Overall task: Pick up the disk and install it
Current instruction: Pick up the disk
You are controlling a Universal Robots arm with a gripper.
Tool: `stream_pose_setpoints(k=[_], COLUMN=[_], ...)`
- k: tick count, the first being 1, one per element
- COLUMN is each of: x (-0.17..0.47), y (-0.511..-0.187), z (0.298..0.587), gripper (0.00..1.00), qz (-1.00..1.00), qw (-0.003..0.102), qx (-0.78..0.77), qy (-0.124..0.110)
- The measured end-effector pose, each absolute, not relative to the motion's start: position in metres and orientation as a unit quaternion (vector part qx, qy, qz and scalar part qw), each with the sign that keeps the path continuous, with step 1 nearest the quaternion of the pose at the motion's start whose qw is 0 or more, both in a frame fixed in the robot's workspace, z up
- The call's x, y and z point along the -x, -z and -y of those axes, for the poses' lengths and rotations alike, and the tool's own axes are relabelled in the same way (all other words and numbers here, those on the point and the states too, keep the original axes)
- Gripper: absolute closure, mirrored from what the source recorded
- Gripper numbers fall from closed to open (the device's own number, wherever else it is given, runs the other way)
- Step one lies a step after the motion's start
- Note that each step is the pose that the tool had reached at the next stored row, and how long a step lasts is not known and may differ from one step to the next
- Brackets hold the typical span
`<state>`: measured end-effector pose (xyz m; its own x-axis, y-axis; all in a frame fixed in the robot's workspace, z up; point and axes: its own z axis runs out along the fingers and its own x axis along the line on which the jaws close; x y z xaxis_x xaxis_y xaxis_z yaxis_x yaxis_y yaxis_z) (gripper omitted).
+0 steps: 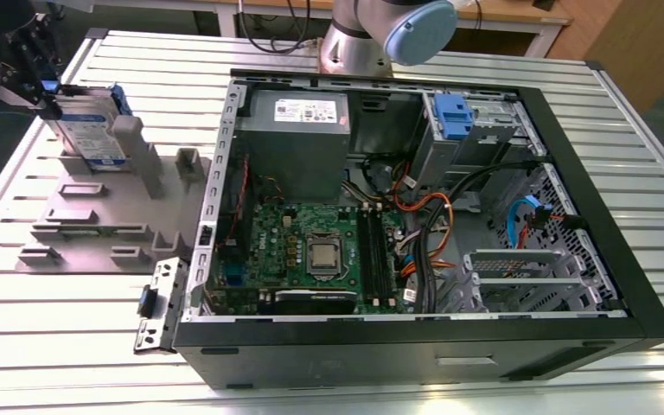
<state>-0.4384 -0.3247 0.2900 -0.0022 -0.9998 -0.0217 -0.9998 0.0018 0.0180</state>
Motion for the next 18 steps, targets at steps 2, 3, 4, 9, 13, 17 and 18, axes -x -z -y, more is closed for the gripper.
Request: stream_pose_setpoints(k=[2,3,4,9,13,17,18], x=[0.4384,0.4384,0.4384,0.4384,0.4384,0.4384,0.4384], y=[-0.29,-0.2899,-0.2899,-0.2898,-0.2897,-0.2897,-0.2897], z=[0.3247,0.3247,0.3247,0.3245,0.3244,0.3245,0.3245], gripper=[0.63,0.63,0.63,0.63,0.63,0.63,0.63], qz=[-0.71,-0.714,-0.717,-0.723,-0.719,-0.713,-0.713], qw=[0.001,0.001,0.001,0.002,0.002,0.001,0.001], qx=[0.704,0.7,0.697,0.691,0.695,0.701,0.701], qy=[-0.014,-0.014,-0.014,-0.014,-0.014,-0.014,-0.014])
